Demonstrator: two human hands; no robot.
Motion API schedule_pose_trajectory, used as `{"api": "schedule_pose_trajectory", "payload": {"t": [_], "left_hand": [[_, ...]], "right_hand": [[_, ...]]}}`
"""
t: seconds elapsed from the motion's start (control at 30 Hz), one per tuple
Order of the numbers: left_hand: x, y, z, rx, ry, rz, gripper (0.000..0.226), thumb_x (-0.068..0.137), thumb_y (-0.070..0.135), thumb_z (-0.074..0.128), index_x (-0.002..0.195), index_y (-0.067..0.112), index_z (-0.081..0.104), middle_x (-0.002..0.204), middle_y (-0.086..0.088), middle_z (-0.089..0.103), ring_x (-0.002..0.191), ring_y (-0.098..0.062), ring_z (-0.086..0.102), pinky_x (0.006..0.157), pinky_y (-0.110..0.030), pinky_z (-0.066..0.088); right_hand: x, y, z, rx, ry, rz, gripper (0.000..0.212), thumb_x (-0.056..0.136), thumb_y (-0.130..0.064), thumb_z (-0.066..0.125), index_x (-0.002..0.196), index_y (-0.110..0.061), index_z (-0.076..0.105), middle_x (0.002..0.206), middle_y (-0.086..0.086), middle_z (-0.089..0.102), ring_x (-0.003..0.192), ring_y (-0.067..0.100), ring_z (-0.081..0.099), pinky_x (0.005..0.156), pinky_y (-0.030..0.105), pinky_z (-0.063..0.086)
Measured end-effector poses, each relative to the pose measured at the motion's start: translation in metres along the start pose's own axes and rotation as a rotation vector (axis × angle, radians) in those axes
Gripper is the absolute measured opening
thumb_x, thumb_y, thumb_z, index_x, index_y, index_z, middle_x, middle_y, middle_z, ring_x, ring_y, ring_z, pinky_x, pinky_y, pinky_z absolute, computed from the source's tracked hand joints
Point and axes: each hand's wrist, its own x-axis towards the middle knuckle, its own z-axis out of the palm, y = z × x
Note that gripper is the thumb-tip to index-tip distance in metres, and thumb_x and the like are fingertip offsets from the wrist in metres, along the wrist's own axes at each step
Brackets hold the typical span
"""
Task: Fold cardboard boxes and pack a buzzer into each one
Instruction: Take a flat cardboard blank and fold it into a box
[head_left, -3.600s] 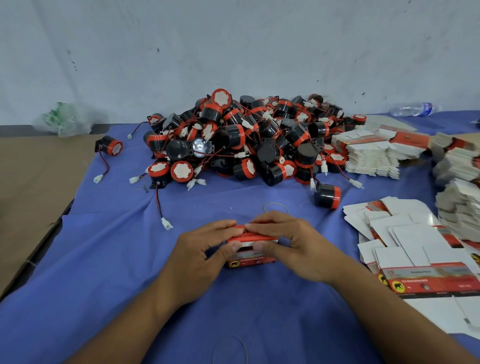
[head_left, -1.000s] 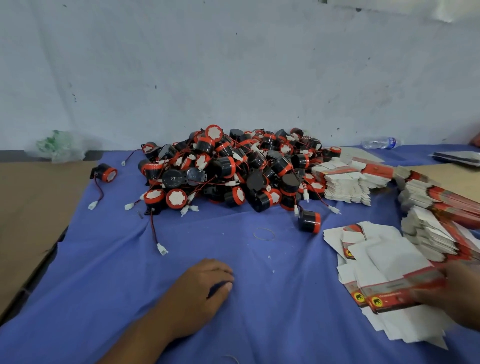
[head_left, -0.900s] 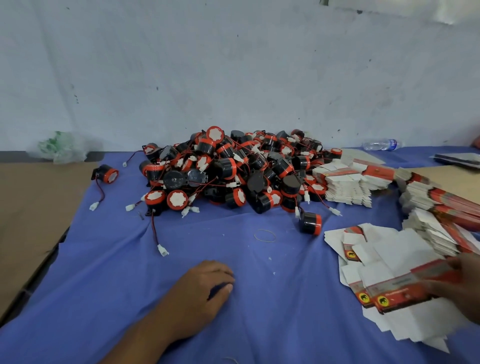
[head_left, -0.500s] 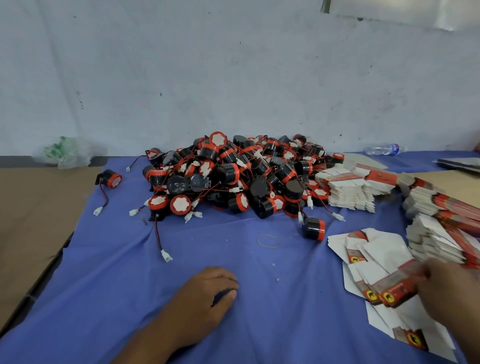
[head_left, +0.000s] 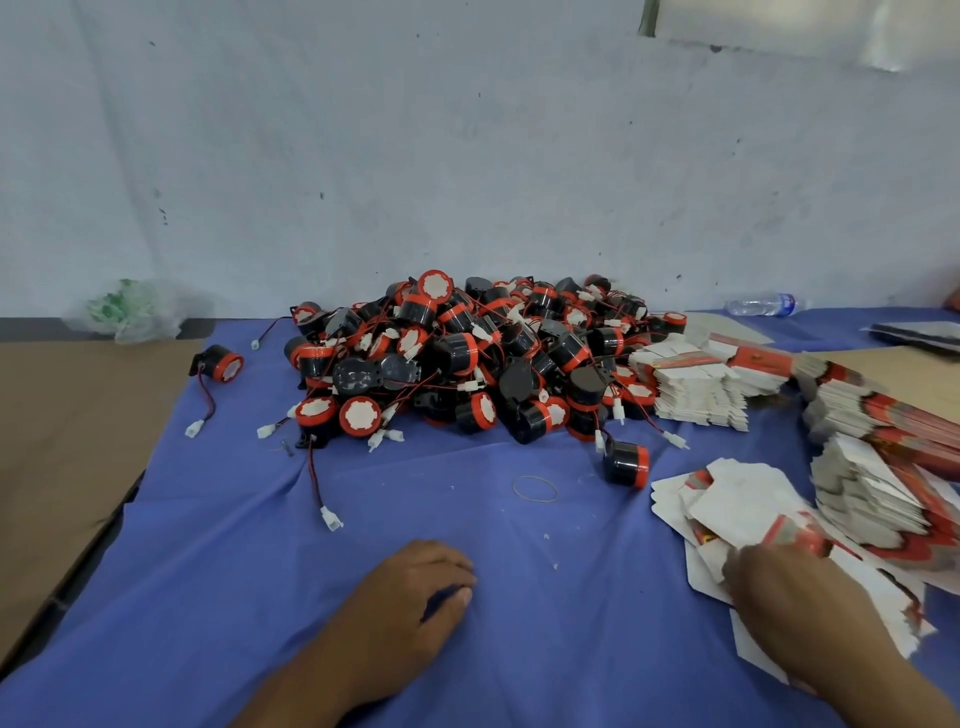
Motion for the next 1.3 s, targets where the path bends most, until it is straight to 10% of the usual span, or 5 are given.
{"api": "schedule_pose_trajectory", "payload": {"t": [0.17,0.27,0.5,0.7,1.3], "left_hand": [[0.001,0.002,0.002,-0.019,-0.003,-0.04,0.026,0.095,0.032,0.055,0.111,0.02,0.071,0.114,0.02,0.063,0.109,0.01,0.05,0.096,-0.013,0.04],[0.003,0.007,0.0,-0.226,0.137,-0.212,0.028,0.092,0.038,0.057,0.119,0.033,0.063,0.112,0.024,0.067,0.105,0.005,0.061,0.091,-0.017,0.048],[0.016,0.019,-0.024,-1.406,0.324,-0.654,0.052,0.076,0.064,0.049,0.099,0.029,0.079,0.107,-0.006,0.074,0.092,-0.03,0.072,0.071,-0.046,0.059],[0.008,0.01,-0.022,-1.383,0.184,-0.471,0.073,0.068,0.059,0.082,0.127,0.019,0.066,0.128,-0.015,0.064,0.115,-0.031,0.063,0.086,-0.037,0.056],[-0.001,0.003,-0.009,-0.887,0.207,-0.44,0.082,0.063,0.058,0.085,0.136,0.036,0.055,0.136,0.005,0.06,0.121,-0.018,0.06,0.088,-0.033,0.054]], "right_hand": [[0.006,0.013,-0.028,0.332,0.462,0.278,0.012,0.092,-0.027,0.061,0.096,-0.017,0.054,0.065,-0.005,0.048,0.059,0.02,0.055,0.056,0.036,0.052],[-0.001,-0.024,-0.061,0.587,1.089,-0.025,0.013,0.095,-0.008,0.054,0.098,-0.02,0.059,0.064,-0.008,0.052,0.056,0.024,0.052,0.047,0.021,0.035],[-0.004,-0.18,-0.049,1.31,0.373,-0.897,0.042,0.101,-0.047,0.049,0.115,-0.015,0.072,0.142,-0.004,0.055,0.133,0.011,0.051,0.105,0.036,0.046],[0.02,-0.195,-0.034,1.303,0.224,-0.75,0.033,0.086,-0.045,0.07,0.113,-0.038,0.051,0.15,-0.023,0.023,0.141,-0.001,0.029,0.112,0.023,0.032],[0.014,-0.187,-0.034,1.536,0.032,-0.66,0.088,0.07,-0.048,0.052,0.151,-0.045,0.017,0.132,-0.04,0.044,0.122,-0.013,0.046,0.091,0.015,0.047]]}}
